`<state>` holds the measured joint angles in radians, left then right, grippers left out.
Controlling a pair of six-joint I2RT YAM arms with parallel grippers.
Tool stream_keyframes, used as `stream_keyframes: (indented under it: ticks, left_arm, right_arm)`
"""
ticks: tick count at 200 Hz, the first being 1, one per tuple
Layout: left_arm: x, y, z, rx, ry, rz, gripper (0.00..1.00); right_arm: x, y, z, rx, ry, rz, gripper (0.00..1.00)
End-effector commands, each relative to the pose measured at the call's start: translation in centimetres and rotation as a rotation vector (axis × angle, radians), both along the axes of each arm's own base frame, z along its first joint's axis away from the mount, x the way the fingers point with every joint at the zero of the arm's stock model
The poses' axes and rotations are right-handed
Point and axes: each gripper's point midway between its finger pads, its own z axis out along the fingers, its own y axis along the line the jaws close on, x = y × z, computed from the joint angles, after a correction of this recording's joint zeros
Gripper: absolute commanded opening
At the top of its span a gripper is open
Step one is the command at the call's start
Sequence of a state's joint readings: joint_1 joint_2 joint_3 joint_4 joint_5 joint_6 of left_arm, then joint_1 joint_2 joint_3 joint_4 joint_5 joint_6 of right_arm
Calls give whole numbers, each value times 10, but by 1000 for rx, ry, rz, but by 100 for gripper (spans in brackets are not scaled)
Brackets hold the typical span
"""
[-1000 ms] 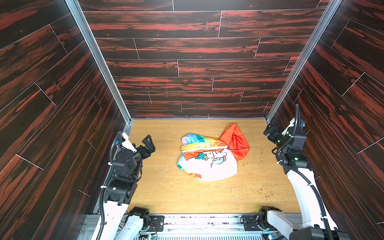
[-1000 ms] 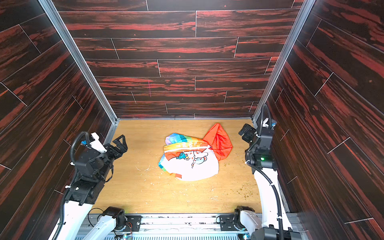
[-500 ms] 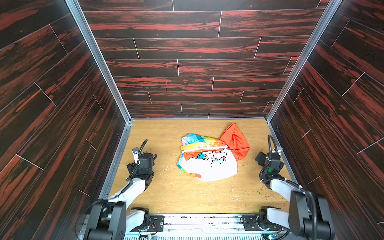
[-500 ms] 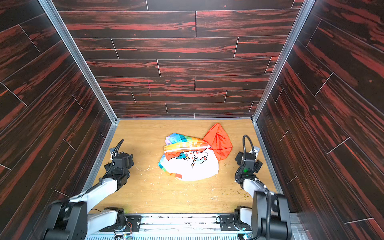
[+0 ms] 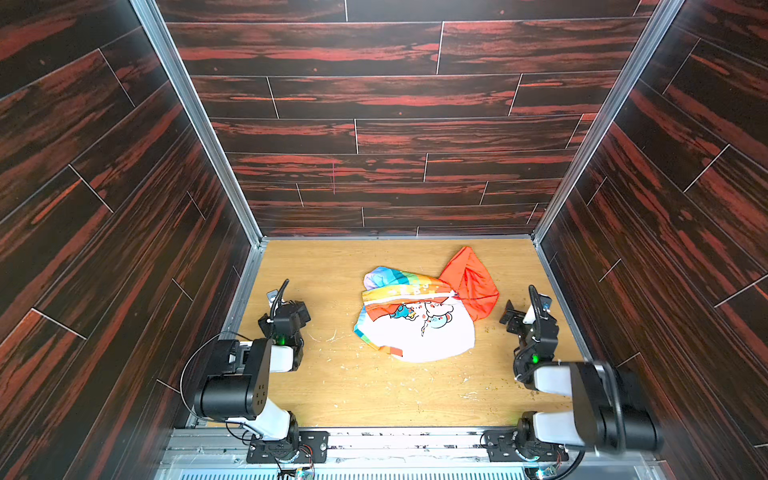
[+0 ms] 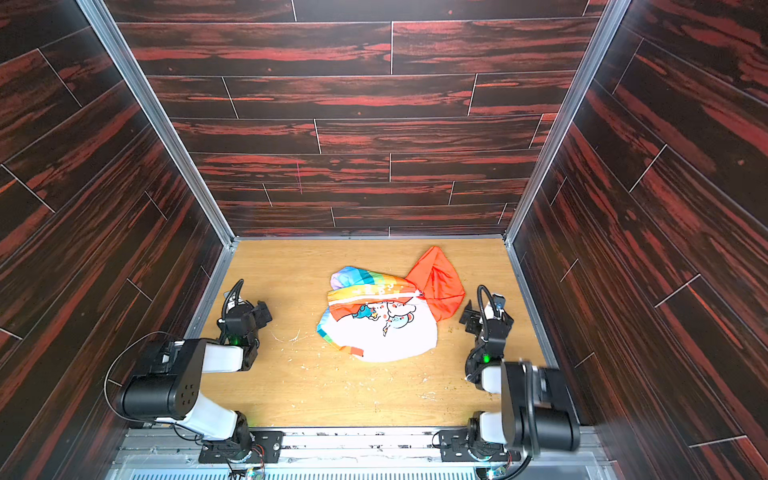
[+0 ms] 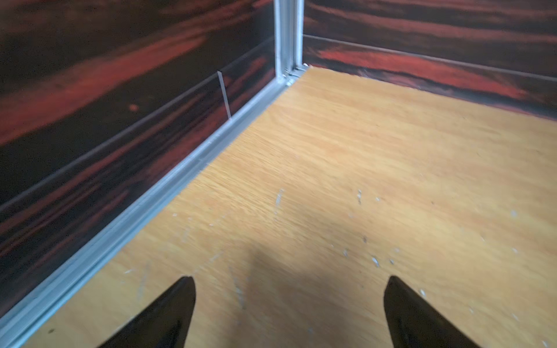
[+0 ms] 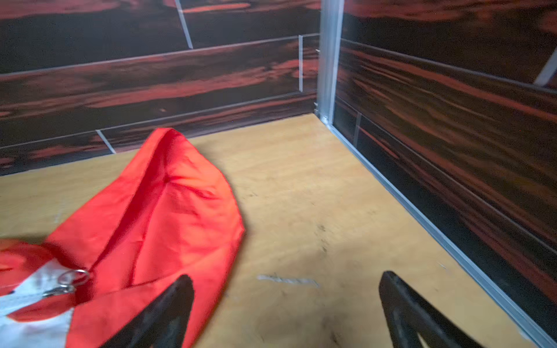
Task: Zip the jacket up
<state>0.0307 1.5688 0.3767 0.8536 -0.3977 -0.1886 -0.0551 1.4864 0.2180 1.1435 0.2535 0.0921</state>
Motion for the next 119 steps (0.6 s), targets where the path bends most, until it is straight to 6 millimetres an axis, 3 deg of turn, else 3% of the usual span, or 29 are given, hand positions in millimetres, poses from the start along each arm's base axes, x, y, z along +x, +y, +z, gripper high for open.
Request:
stream_keyframes:
  ticks: [1,119]
  left_arm:
    - [10,-7,20,5,-39,-52,100]
    - [11,-6,19,7,-41,-48,100]
  right_arm:
    - [22,8,7,-2,-9,47,99]
    - [25,7,4,-5,-4,44,99]
